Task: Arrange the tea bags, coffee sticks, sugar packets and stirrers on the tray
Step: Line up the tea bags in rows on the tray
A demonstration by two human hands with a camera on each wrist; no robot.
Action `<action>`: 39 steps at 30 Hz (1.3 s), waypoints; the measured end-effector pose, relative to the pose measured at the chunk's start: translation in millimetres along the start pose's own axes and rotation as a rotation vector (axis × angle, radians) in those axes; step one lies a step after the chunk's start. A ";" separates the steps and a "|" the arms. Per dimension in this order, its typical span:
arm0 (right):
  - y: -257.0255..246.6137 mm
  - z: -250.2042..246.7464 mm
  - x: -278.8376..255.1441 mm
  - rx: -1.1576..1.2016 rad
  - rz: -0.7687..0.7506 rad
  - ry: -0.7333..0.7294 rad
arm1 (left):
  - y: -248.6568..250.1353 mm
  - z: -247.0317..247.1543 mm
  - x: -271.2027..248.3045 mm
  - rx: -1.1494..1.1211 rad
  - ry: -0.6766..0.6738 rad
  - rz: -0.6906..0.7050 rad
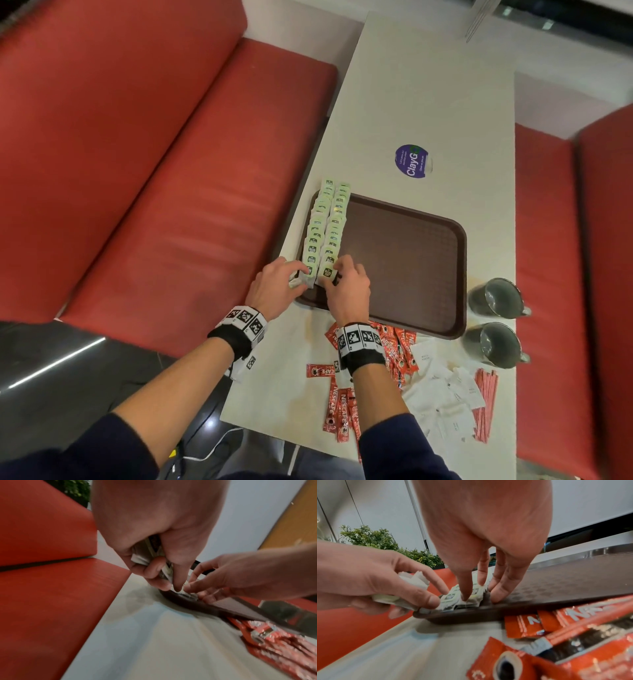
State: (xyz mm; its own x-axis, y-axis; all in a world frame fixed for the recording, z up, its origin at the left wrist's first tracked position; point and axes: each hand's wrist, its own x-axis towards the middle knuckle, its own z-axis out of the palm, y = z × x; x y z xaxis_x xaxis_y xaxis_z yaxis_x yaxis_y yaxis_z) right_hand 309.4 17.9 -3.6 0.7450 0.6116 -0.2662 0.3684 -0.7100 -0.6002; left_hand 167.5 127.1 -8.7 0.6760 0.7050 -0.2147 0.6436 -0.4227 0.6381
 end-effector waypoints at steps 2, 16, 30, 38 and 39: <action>-0.5 2.2 -0.9 0.007 -0.008 0.009 | 2.6 3.7 3.2 0.099 -0.023 0.008; -3.3 3.9 -0.6 0.050 0.018 0.025 | 11.2 -1.8 9.9 0.058 -0.001 0.015; -19.7 -42.2 -37.2 0.423 -0.129 -0.265 | 20.2 -17.1 -27.8 -0.757 -0.186 -0.060; -11.9 -41.2 -45.0 0.539 -0.104 -0.338 | 21.7 -20.5 -41.2 -0.735 -0.201 -0.053; -10.0 -41.1 -44.4 0.595 -0.078 -0.342 | 20.1 -20.9 -42.3 -0.764 -0.210 -0.056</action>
State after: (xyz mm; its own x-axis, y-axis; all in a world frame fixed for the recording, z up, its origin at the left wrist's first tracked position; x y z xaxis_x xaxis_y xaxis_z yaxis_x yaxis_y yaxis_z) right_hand 295.5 -16.6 45.3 0.4756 0.7981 -0.3698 -0.0267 -0.4071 -0.9130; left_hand 144.2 100.7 28.7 0.7523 0.5593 -0.3483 0.3056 0.1722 0.9365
